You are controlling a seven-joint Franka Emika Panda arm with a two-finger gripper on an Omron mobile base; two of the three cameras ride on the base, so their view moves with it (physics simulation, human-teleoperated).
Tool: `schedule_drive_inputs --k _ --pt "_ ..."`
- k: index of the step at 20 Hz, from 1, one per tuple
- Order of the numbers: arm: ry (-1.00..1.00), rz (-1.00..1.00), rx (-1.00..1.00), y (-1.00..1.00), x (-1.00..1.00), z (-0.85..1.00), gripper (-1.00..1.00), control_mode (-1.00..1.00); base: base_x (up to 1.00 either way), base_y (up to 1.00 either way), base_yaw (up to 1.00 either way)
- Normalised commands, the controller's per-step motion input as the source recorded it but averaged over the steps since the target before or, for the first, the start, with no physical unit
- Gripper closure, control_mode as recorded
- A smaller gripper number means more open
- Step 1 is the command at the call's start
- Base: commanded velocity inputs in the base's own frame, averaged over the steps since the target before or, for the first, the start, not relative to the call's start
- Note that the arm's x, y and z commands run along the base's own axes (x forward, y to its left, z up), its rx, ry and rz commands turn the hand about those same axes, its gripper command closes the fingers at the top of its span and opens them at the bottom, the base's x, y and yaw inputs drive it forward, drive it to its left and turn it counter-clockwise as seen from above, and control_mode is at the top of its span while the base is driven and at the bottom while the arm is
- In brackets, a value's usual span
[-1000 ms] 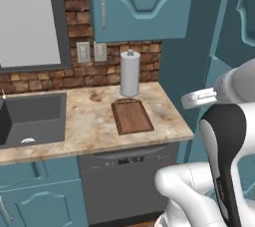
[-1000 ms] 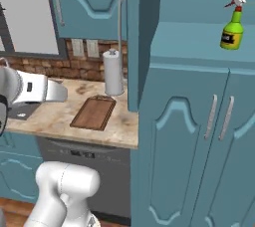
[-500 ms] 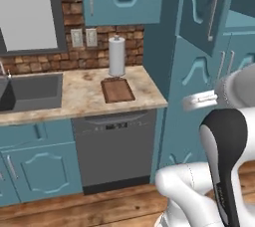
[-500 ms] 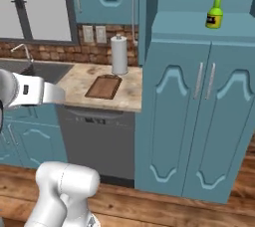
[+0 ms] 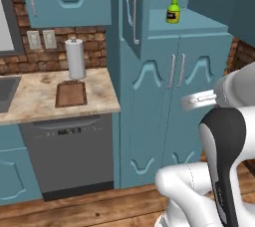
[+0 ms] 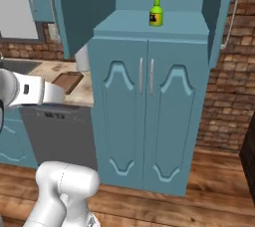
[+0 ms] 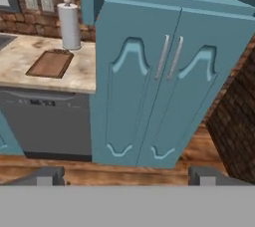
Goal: Grab the spray bottle from the cabinet, then place it next to the cutting board for sanitizing. Then grab the dish brush from the countertop next to the sink and place it next to the cutting board.
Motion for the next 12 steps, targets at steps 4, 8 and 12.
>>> schedule_drive_inputs --k 4,8,12 --pt "0.00 0.00 0.00 0.00 0.00 0.00 -1.00 1.00 0.00 -0.72 0.00" --pt "0.00 0.00 0.00 0.00 0.00 0.00 -1.00 1.00 0.29 -0.21 0.00" --pt "0.00 0.00 0.00 0.00 0.00 0.00 -1.00 1.00 0.45 -0.22 0.00"
